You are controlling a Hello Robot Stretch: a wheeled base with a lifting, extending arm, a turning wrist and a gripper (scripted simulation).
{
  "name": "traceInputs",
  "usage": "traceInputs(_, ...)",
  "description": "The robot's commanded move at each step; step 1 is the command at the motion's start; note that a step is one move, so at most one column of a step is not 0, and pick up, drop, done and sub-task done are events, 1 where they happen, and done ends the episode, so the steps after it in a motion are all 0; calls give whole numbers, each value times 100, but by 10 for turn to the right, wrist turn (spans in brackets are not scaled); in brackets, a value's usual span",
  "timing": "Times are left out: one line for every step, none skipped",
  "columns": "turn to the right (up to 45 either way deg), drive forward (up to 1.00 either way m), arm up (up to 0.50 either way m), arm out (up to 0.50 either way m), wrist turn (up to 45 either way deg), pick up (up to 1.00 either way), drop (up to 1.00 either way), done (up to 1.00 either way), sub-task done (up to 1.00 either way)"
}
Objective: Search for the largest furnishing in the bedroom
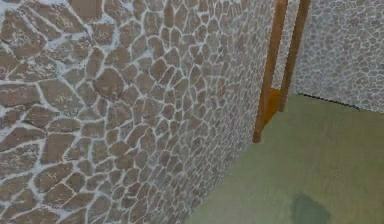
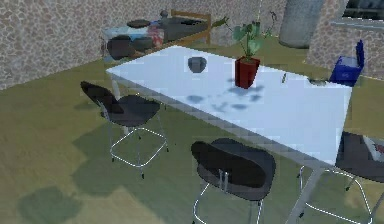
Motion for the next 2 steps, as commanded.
traceInputs(450, 0, 0, 0, 0, 0, 0, 0, 0)
traceInputs(60, 0, 0, 0, 0, 0, 0, 0, 0)
